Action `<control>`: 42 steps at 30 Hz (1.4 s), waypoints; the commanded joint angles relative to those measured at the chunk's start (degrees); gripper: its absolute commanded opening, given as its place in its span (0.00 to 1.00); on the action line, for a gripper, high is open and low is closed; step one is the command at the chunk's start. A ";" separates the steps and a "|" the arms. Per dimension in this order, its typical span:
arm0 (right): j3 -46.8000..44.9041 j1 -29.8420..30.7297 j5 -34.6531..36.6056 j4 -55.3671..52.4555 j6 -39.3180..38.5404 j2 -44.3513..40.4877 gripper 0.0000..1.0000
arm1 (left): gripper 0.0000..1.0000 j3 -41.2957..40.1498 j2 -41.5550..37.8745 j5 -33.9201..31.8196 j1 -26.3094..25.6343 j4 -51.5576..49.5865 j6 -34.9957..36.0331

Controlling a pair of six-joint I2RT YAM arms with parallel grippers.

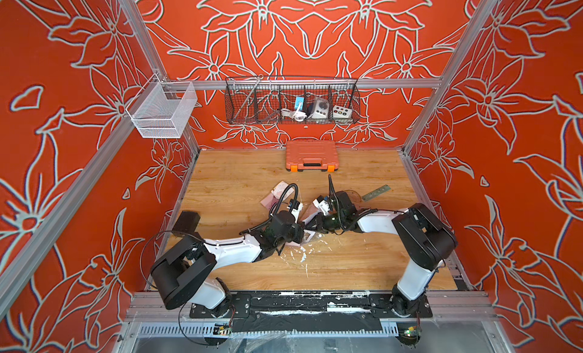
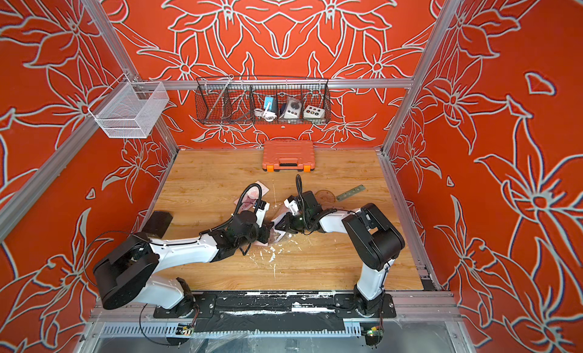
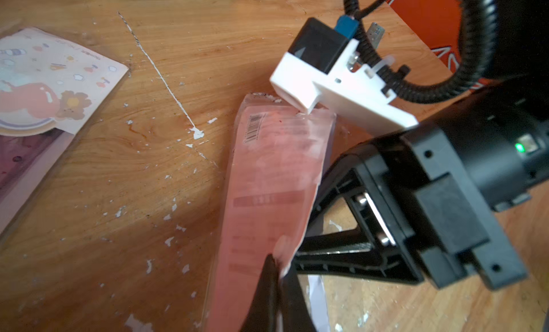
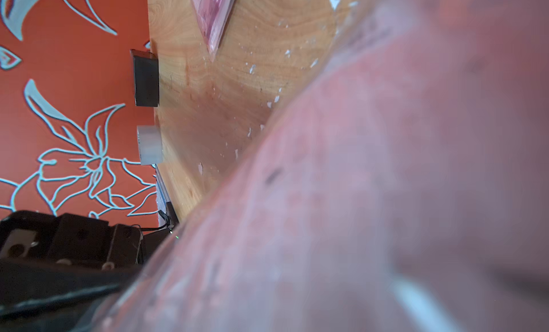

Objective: Open the ruler set and take out the ruler
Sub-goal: Take out the ruler from the ruler set bag.

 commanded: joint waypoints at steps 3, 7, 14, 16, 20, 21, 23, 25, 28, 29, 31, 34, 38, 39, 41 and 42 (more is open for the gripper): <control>1.84 0.52 -1.63 2.00 0.22 2.86 0.39 | 0.00 -1.17 -0.37 3.82 -0.18 6.12 -0.10; 2.28 1.15 -2.34 2.25 -0.53 5.13 0.43 | 0.00 -1.31 2.03 5.13 -0.18 9.01 -1.33; -0.78 2.31 -4.65 16.83 7.54 9.28 0.30 | 0.00 -1.03 3.91 5.53 -0.18 11.64 -2.15; -1.17 2.32 -4.29 19.66 9.32 9.85 0.25 | 0.00 -1.36 4.14 5.53 -0.18 12.17 -2.50; -0.60 2.32 -3.79 19.81 9.97 9.55 0.11 | 0.00 -1.88 3.95 4.66 -0.18 11.67 -2.50; -0.38 2.32 -3.49 18.49 9.30 9.11 0.10 | 0.00 -1.97 3.74 4.16 -0.18 11.13 -2.43; -0.05 2.23 -2.30 14.69 7.05 7.29 0.10 | 0.00 -1.59 3.41 2.90 -0.18 9.15 -1.80; 0.42 2.22 -0.56 9.67 4.34 5.17 0.09 | 0.00 -1.28 3.15 1.35 -0.18 7.19 -1.21; 0.23 1.50 1.13 5.01 2.18 1.72 0.04 | 0.00 -1.47 2.70 -1.01 -0.18 4.94 -0.36; 0.04 1.23 1.54 4.12 1.82 0.68 0.03 | 0.00 -1.53 2.47 -1.44 -0.18 4.52 -0.04; -0.08 0.52 2.12 1.92 0.85 -1.69 0.02 | 0.00 -1.54 2.17 -1.76 -0.18 3.56 0.54; -0.31 -0.51 2.89 0.05 0.18 -4.61 0.00 | 0.00 -1.75 2.03 -1.70 -0.18 3.05 0.93; -0.88 -2.29 3.83 -0.76 0.94 -7.62 0.00 | 0.00 -1.08 2.23 -1.15 -0.18 2.17 1.36; -1.13 -2.90 4.07 -0.74 1.29 -8.42 0.00 | 0.00 -0.79 2.42 -1.15 -0.18 1.96 1.36; -1.56 -4.10 4.78 -0.51 2.02 -10.29 0.00 | 0.00 -0.31 2.93 -0.76 -0.18 1.62 1.58; -1.72 -4.79 5.13 -0.16 2.44 -11.24 0.00 | 0.00 -0.09 3.26 -0.62 -0.18 1.60 1.54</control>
